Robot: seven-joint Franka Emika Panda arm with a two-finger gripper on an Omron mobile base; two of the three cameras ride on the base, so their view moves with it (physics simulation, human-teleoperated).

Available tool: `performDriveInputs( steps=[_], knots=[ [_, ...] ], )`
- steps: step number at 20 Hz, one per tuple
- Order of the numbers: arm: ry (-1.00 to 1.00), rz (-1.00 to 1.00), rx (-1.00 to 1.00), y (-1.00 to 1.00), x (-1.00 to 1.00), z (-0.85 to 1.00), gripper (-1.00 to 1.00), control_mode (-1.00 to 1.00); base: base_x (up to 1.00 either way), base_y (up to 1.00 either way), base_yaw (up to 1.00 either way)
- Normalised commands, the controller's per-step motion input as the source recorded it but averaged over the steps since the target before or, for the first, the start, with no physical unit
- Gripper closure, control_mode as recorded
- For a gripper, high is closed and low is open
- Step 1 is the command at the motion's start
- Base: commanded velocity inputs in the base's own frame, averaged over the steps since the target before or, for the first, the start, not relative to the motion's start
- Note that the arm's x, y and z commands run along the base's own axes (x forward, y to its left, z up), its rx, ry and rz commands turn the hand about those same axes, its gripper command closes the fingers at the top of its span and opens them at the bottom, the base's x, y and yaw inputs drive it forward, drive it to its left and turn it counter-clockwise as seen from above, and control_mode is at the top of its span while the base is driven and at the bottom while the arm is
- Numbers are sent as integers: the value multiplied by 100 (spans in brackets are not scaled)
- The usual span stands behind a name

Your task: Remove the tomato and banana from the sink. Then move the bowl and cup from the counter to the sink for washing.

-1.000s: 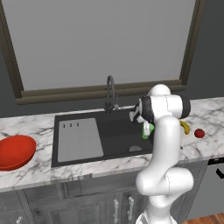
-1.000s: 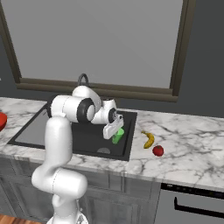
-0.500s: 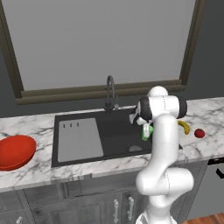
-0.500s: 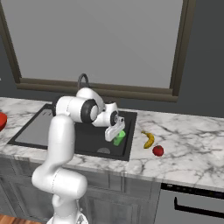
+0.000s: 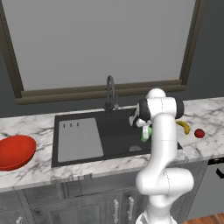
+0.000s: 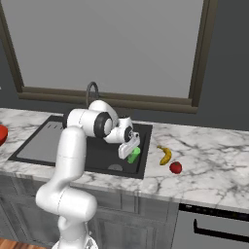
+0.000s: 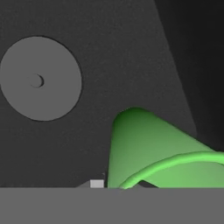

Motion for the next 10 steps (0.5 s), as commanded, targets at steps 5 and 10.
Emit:
performDriveInputs(
  steps=[5,10],
  knots=[
    [0,0,0,-2,17,-21,100,-100,0,0,0],
    [0,0,0,0,15,-24,100,-100,0,0,0]
  ],
)
